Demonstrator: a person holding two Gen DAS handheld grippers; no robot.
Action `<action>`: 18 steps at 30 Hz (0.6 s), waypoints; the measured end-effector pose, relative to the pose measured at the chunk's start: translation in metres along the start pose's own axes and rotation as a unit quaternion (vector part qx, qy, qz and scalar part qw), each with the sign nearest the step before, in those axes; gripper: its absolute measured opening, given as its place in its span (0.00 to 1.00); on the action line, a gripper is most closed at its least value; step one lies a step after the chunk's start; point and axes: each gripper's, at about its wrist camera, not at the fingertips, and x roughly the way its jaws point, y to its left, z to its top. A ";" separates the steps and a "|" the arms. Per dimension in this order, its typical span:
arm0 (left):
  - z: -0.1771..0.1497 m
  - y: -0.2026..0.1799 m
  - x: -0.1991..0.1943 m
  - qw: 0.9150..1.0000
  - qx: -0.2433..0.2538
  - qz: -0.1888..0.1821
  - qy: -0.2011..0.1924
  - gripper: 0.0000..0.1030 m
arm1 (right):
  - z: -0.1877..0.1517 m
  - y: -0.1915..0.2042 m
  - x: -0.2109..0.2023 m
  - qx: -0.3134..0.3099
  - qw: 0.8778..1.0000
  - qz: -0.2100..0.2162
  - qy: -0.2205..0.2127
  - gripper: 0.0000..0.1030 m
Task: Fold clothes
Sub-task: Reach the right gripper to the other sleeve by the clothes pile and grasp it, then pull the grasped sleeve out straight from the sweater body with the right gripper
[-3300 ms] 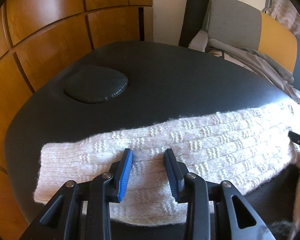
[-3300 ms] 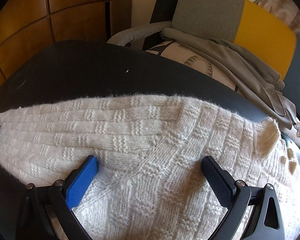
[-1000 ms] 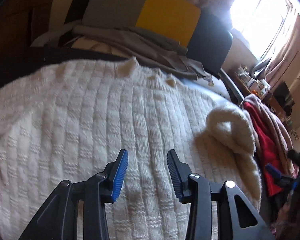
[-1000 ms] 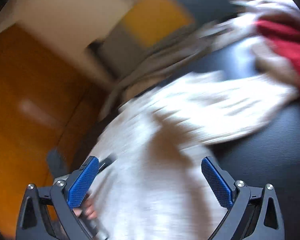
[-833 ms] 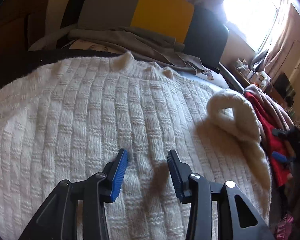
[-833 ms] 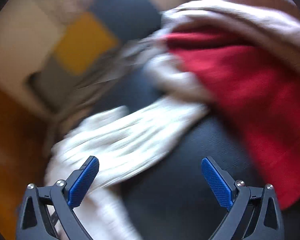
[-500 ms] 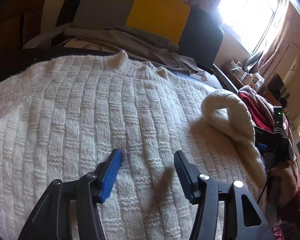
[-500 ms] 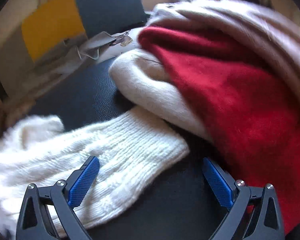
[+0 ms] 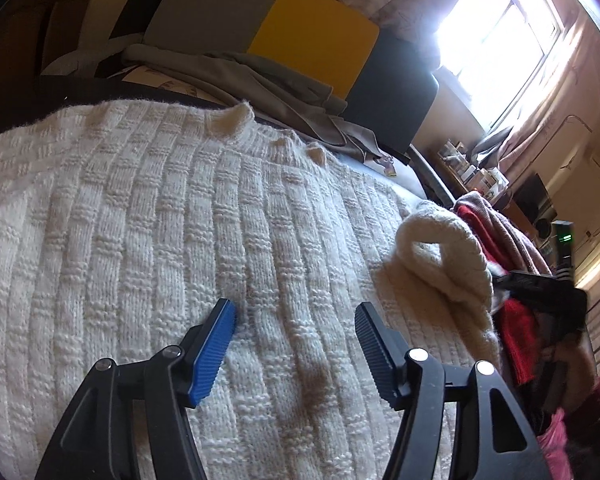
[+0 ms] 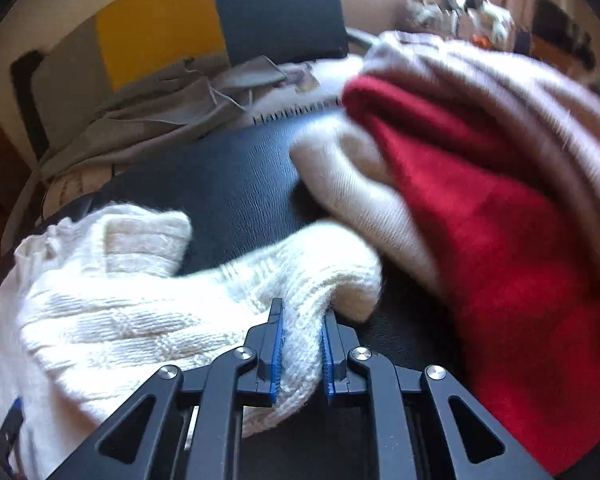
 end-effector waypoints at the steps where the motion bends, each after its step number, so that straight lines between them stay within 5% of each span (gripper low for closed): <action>1: 0.000 0.000 0.000 1.000 -0.001 -0.001 0.000 0.61 | 0.003 -0.001 -0.013 -0.014 1.000 -0.005 -0.010 0.15; 8: 0.001 -0.003 0.003 1.000 0.008 0.009 0.001 0.61 | 0.042 -0.034 -0.108 -0.099 0.984 -0.105 -0.100 0.16; 14: 0.003 -0.009 0.009 1.000 0.020 0.023 0.004 0.61 | 0.062 -0.109 -0.151 -0.067 0.975 -0.167 -0.128 0.15; 18: 0.004 -0.010 0.010 0.999 0.025 0.028 0.006 0.61 | 0.061 -0.149 -0.143 -0.049 0.975 -0.183 -0.120 0.16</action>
